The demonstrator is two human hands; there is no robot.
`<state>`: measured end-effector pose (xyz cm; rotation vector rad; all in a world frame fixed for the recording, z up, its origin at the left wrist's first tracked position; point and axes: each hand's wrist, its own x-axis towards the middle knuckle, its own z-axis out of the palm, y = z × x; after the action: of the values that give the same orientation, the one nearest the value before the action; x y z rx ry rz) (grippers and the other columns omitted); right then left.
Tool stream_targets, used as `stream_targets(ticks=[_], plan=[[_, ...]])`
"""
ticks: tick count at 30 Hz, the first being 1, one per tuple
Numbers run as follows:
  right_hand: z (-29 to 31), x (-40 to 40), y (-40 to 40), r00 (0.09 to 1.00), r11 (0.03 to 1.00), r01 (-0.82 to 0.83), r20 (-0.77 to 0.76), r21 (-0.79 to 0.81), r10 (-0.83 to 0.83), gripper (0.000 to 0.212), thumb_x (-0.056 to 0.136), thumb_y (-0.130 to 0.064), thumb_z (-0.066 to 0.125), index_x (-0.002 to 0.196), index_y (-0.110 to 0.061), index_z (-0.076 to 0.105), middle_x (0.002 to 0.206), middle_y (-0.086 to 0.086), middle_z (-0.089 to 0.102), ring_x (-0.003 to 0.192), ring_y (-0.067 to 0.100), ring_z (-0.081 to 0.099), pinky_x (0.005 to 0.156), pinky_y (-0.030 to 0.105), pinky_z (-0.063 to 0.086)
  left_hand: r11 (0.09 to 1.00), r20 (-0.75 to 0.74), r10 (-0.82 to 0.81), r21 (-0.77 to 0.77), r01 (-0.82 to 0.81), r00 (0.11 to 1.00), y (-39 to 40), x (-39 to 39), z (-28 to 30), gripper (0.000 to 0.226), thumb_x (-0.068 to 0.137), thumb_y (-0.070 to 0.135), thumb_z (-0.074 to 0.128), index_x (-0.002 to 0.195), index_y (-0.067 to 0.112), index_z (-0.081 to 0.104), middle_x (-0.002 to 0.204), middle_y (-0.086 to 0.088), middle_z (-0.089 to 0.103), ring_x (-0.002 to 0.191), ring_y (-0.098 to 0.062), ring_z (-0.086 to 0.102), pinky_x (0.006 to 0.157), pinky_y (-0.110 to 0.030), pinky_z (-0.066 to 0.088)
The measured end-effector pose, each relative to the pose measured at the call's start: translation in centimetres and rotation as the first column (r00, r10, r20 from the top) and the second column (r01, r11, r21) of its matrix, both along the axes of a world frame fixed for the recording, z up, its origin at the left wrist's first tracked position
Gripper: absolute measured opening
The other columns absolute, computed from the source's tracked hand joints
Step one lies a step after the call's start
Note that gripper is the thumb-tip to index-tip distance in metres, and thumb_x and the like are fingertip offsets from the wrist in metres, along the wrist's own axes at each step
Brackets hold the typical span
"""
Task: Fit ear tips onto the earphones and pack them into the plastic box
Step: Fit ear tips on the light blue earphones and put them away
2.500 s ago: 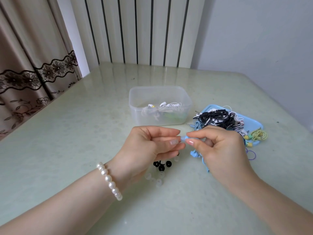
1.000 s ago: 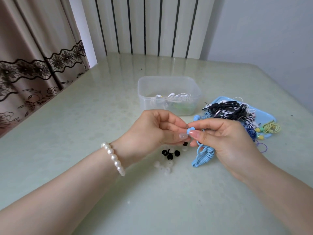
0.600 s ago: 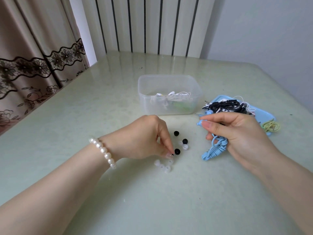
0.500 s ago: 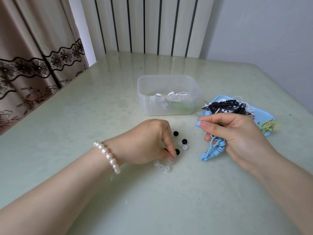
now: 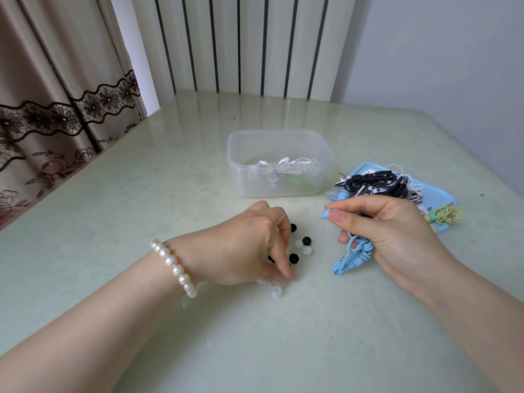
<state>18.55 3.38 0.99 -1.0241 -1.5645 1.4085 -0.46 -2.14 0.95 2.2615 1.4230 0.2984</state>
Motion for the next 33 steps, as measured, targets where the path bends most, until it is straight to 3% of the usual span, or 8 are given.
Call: stream_targets(ticks=[4, 7, 9, 11, 13, 16, 22, 33], plan=[[0.0, 0.0, 0.0, 1.0, 1.0, 0.007, 0.002, 0.001, -0.007, 0.022, 0.055, -0.021, 0.069, 0.075, -0.012, 0.071, 0.058, -0.007, 0.065, 0.046, 0.008, 0.054, 0.049, 0.013, 0.043, 0.999, 0.044, 0.032, 0.008, -0.033, 0.999, 0.2, -0.2, -0.4, 0.013, 0.074, 0.021, 0.075, 0.083, 0.03, 0.075, 0.095, 0.018, 0.046, 0.093, 0.011, 0.033, 0.078, -0.002, 0.029], [0.1, 0.0, -0.1, 1.0, 1.0, 0.005, -0.01, -0.008, -0.005, 0.02, 0.053, -0.024, 0.07, 0.072, -0.015, 0.072, 0.058, -0.005, 0.065, 0.046, 0.008, 0.054, 0.048, 0.014, 0.042, 0.984, 0.307, 0.175, -0.025, -0.176, 0.936, 0.4, -0.1, -0.2, 0.007, 0.075, 0.014, 0.074, 0.075, 0.021, 0.074, 0.082, 0.013, 0.058, 0.077, 0.005, 0.051, 0.071, -0.01, 0.039], [0.2, 0.0, -0.2, 1.0, 1.0, 0.002, -0.019, -0.023, -0.002, 0.019, 0.052, -0.025, 0.07, 0.069, -0.016, 0.072, 0.055, -0.005, 0.063, 0.045, 0.009, 0.053, 0.047, 0.014, 0.041, 0.944, 0.575, 0.324, -0.14, -0.3, 0.752, 0.5, 0.3, 0.0, 0.008, 0.076, 0.004, 0.071, 0.072, 0.011, 0.071, 0.073, -0.004, 0.067, 0.063, -0.005, 0.06, 0.062, -0.018, 0.049], [0.2, -0.1, -0.3, 0.999, 0.999, -0.009, -0.031, -0.036, 0.008, 0.02, 0.051, -0.027, 0.07, 0.066, -0.015, 0.073, 0.049, -0.002, 0.058, 0.043, 0.009, 0.05, 0.044, 0.014, 0.039, 0.882, 0.752, 0.462, -0.339, -0.327, 0.47, 0.6, 0.8, 0.1, 0.008, 0.074, -0.004, 0.067, 0.072, 0.003, 0.069, 0.069, -0.012, 0.068, 0.059, -0.011, 0.064, 0.059, -0.02, 0.054], [0.2, -0.2, -0.4, 0.998, 0.998, -0.025, -0.057, -0.06, 0.021, 0.02, 0.052, -0.025, 0.069, 0.068, -0.012, 0.072, 0.045, -0.003, 0.056, 0.04, 0.009, 0.048, 0.042, 0.014, 0.037, 0.82, 0.791, 0.568, -0.521, -0.236, 0.228, 0.6, 1.5, 0.0, 0.007, 0.072, -0.007, 0.065, 0.073, -0.002, 0.069, 0.068, -0.013, 0.069, 0.061, -0.015, 0.067, 0.06, -0.02, 0.056], [0.3, -0.4, -0.7, 0.997, 0.997, -0.035, -0.074, -0.075, 0.03, 0.018, 0.055, -0.023, 0.067, 0.069, -0.012, 0.07, 0.044, -0.005, 0.057, 0.038, 0.01, 0.046, 0.04, 0.015, 0.036, 0.766, 0.765, 0.641, -0.633, -0.113, 0.063, 0.6, 2.2, -0.2, 0.01, 0.072, -0.009, 0.061, 0.08, -0.007, 0.067, 0.073, -0.014, 0.069, 0.065, -0.017, 0.069, 0.063, -0.02, 0.057], [0.2, -0.4, -0.8, 0.999, 1.0, 0.02, -0.027, -0.012, -0.02, 0.016, 0.052, -0.031, 0.069, 0.063, -0.021, 0.075, 0.064, -0.003, 0.069, 0.037, 0.012, 0.046, 0.041, 0.021, 0.037, 0.757, 0.761, 0.649, -0.643, -0.113, 0.018, 0.5, 2.6, -0.3, 0.016, 0.075, -0.015, 0.056, 0.083, -0.007, 0.067, 0.077, -0.015, 0.071, 0.069, -0.018, 0.07, 0.07, -0.023, 0.057], [0.2, -0.6, -1.1, 1.0, 0.999, 0.012, -0.002, 0.042, -0.012, 0.018, 0.055, -0.029, 0.069, 0.069, -0.02, 0.074, 0.062, -0.005, 0.069, 0.036, 0.012, 0.048, 0.039, 0.023, 0.039, 0.765, 0.772, 0.634, -0.617, -0.182, 0.046, 0.3, 2.8, -0.4, 0.019, 0.059, -0.005, 0.066, 0.077, -0.005, 0.068, 0.071, -0.014, 0.071, 0.066, -0.02, 0.07, 0.061, -0.022, 0.057]])
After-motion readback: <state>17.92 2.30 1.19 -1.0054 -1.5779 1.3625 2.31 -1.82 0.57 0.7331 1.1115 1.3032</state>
